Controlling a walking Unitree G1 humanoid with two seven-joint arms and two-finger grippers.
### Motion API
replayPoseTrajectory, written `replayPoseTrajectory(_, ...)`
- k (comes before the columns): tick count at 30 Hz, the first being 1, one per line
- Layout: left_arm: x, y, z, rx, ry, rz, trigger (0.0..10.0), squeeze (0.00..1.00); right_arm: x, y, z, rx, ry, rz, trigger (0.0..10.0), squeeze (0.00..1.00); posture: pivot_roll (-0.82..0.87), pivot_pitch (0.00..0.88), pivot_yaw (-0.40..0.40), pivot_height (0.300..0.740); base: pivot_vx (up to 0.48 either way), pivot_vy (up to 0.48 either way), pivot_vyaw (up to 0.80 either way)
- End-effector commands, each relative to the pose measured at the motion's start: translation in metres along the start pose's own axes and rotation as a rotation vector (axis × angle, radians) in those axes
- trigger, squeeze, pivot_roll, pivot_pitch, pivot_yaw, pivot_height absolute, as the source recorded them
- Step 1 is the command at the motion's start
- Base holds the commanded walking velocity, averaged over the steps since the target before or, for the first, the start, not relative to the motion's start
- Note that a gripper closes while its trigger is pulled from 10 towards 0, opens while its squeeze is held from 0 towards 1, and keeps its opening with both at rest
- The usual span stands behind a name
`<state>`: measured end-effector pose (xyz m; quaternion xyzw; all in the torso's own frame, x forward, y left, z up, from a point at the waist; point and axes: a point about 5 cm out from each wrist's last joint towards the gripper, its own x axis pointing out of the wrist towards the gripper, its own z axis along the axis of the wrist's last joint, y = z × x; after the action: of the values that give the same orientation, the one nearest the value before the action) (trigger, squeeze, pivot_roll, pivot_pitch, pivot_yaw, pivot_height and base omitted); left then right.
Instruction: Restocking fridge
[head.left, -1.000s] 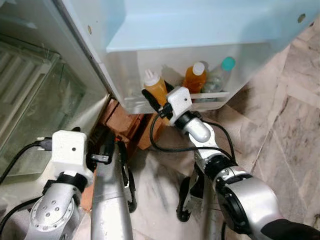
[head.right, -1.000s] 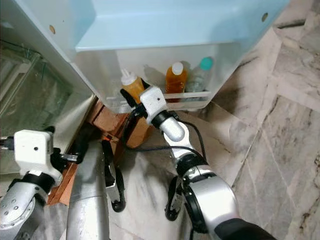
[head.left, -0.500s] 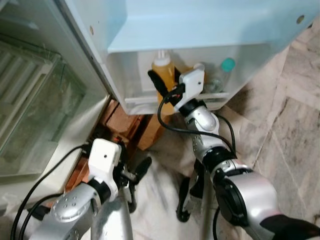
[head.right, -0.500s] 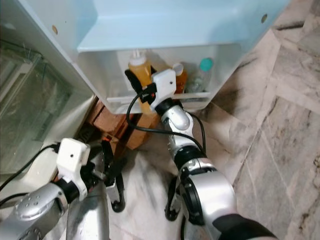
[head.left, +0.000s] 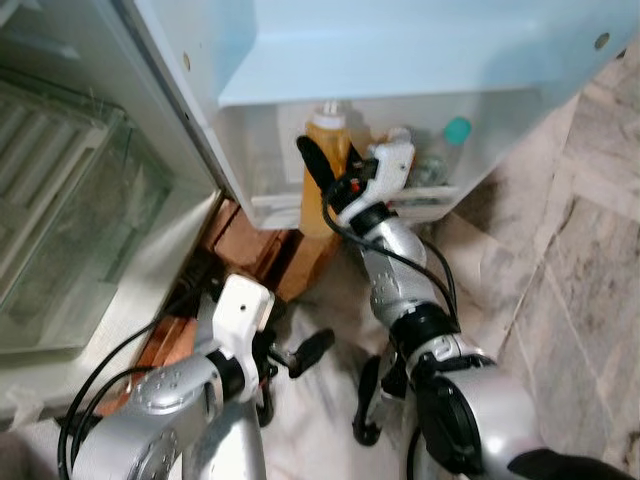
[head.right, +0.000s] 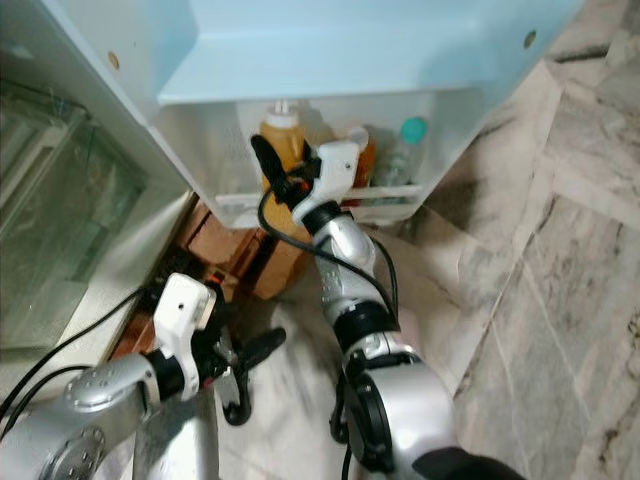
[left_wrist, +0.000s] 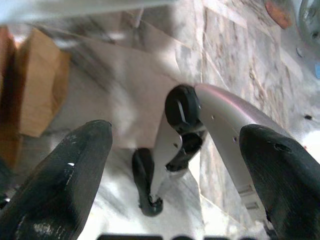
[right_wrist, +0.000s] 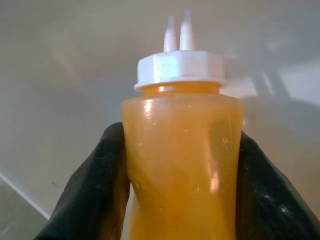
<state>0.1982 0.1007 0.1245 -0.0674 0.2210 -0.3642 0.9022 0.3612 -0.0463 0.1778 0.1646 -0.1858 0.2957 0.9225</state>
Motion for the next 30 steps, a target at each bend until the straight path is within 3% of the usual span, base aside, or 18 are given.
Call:
replayPoseTrajectory(1,0.003,-0.005,-0.008,-0.011,0.037,-0.029,10.0,0.00,-0.002,0.017,-0.011,0.082,-0.004,-0.010,10.0,0.00,0.22,0.323,-0.011,0.546,0.000,0.000,0.00)
replayPoseTrajectory(8,0.005,-0.005,-0.008,-0.021,0.032,-0.032,10.0,0.00,-0.002,0.018,-0.012,0.100,-0.008,-0.029,10.0,0.00,0.22,0.324,-0.010,0.546,0.000,0.000,0.00)
replayPoseTrajectory(9,0.014,-0.002,-0.006,-0.058,0.003,-0.008,10.0,0.00,-0.003,0.024,-0.015,0.199,0.002,-0.087,10.0,0.00,0.19,0.316,-0.019,0.546,0.000,0.000,0.00)
replayPoseTrajectory(10,0.014,-0.002,-0.006,-0.058,0.003,-0.008,10.0,0.00,-0.003,0.024,-0.015,0.199,0.002,-0.087,10.0,0.00,0.19,0.316,-0.019,0.546,0.000,0.000,0.00)
replayPoseTrajectory(11,0.027,0.001,-0.004,-0.111,-0.031,0.013,10.0,0.00,-0.006,0.032,-0.019,0.347,0.029,-0.154,10.0,0.00,0.18,0.312,-0.023,0.546,0.000,0.000,0.00)
replayPoseTrajectory(14,0.033,0.000,-0.002,-0.120,-0.037,0.011,10.0,0.00,-0.011,0.038,-0.023,0.441,0.071,-0.168,10.0,0.00,0.17,0.310,-0.024,0.546,0.000,0.000,0.00)
replayPoseTrajectory(16,0.035,0.001,-0.001,-0.085,-0.046,0.025,10.0,0.00,-0.016,0.043,-0.025,0.389,0.110,-0.116,10.0,0.00,0.17,0.305,-0.024,0.546,0.000,0.000,0.00)
replayPoseTrajectory(18,0.036,0.008,0.001,-0.069,-0.076,0.091,10.0,0.00,-0.026,0.038,-0.026,0.190,0.129,-0.058,10.0,0.00,0.17,0.292,-0.029,0.546,0.000,0.000,0.00)
replayPoseTrajectory(20,0.034,0.012,0.000,-0.061,-0.075,0.111,10.0,0.00,-0.029,0.031,-0.027,0.164,0.139,-0.089,10.0,0.00,0.17,0.285,-0.031,0.546,0.000,0.000,0.00)
replayPoseTrajectory(21,0.030,0.017,-0.004,-0.065,-0.064,0.125,10.0,0.00,-0.033,0.022,-0.027,0.230,0.165,-0.121,10.0,0.00,0.17,0.279,-0.034,0.546,0.000,0.000,0.00)
replayPoseTrajectory(24,0.027,0.026,-0.009,-0.065,-0.057,0.151,10.0,0.00,-0.038,0.013,-0.024,0.286,0.212,-0.161,10.0,0.00,0.16,0.270,-0.038,0.546,0.000,0.000,0.00)
replayPoseTrajectory(25,0.027,0.026,-0.009,-0.065,-0.057,0.151,10.0,0.00,-0.038,0.013,-0.024,0.286,0.212,-0.161,10.0,0.00,0.16,0.270,-0.038,0.546,0.000,0.000,0.00)
replayPoseTrajectory(27,0.030,0.031,-0.010,-0.064,-0.059,0.159,10.0,0.00,-0.038,0.014,-0.024,0.369,0.244,-0.180,10.0,0.00,0.16,0.256,-0.045,0.546,0.000,0.000,0.00)
replayPoseTrajectory(30,0.038,0.035,-0.009,-0.038,-0.073,0.186,10.0,0.00,-0.036,0.025,-0.025,0.431,0.258,-0.146,10.0,0.00,0.15,0.234,-0.049,0.546,0.000,0.000,0.00)
